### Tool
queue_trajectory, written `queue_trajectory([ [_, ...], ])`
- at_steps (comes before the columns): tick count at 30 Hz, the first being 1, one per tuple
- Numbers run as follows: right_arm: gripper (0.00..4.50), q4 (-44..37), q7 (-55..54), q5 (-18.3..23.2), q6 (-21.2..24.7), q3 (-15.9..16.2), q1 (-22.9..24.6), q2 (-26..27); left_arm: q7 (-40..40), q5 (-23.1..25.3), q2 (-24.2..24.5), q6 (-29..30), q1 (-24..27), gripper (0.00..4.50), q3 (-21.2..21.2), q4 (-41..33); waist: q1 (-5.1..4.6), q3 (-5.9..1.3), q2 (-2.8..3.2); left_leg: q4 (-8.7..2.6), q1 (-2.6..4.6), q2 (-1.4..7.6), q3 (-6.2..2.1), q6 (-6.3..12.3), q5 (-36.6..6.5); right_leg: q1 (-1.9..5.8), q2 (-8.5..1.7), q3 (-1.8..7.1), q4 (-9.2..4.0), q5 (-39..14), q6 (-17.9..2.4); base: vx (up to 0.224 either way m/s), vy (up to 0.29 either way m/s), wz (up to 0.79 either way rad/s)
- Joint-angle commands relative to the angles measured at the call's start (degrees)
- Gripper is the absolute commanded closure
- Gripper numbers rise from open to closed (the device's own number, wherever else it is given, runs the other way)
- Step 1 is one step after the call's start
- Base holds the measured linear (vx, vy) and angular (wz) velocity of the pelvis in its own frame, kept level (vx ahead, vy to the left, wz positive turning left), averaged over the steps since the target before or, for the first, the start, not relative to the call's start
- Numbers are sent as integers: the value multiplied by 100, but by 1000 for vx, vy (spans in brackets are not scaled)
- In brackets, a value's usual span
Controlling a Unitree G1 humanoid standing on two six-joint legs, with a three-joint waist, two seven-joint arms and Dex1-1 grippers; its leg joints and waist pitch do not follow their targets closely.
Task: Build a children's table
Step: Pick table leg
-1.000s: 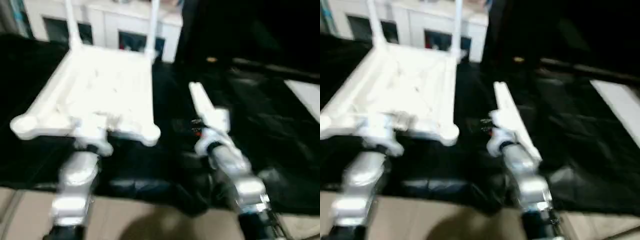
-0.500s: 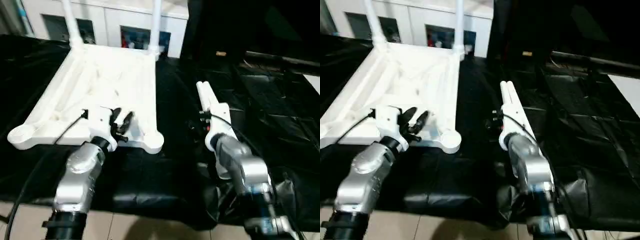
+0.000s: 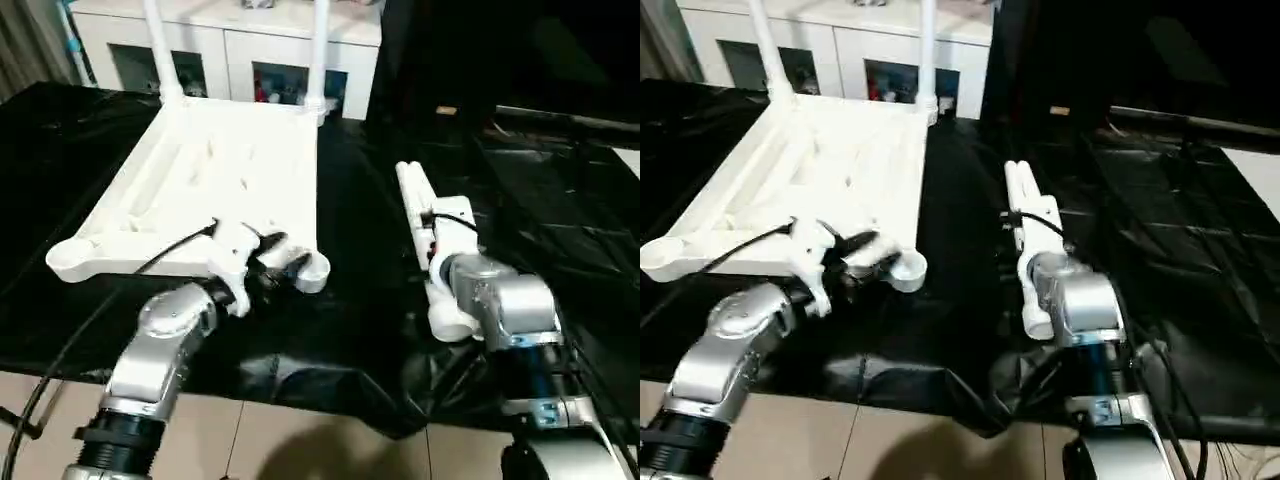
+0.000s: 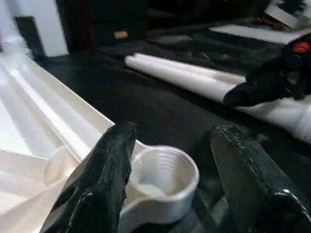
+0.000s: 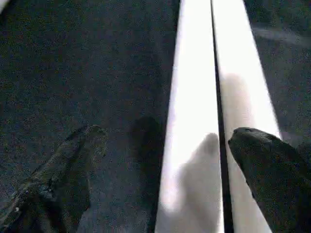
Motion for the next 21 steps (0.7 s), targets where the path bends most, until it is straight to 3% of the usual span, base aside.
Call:
queue_trajectory([
  [1,0,58,-44,81,254,-130,-192,-44,-201,-30,86,166,-31,159,-135,-190,25,-350,62,-438,-37,230,-47,-190,-36,290,-453,282,-387,186,-1043,0,0,0],
  [7,0,322,45,146,630,-288,-402,-42,-520,-58,283,329,30,159,-363,-346,32,-335,72,-456,-23,238,-30,-197,-185,275,-459,277,-393,102,-1150,0,0,0],
  [15,0,834,190,401,669,-547,-555,-21,-545,26,245,350,-9,159,-425,-284,40,-321,37,-461,-33,245,-14,-206,-298,271,-481,287,-429,-234,-1135,0,0,0],
  [21,0,1007,295,508,709,-686,-650,0,-552,16,227,383,-20,159,-481,-284,36,-327,4,-460,-44,250,-12,-137,-129,276,-477,282,-417,-106,-1130,0,0,0],
])
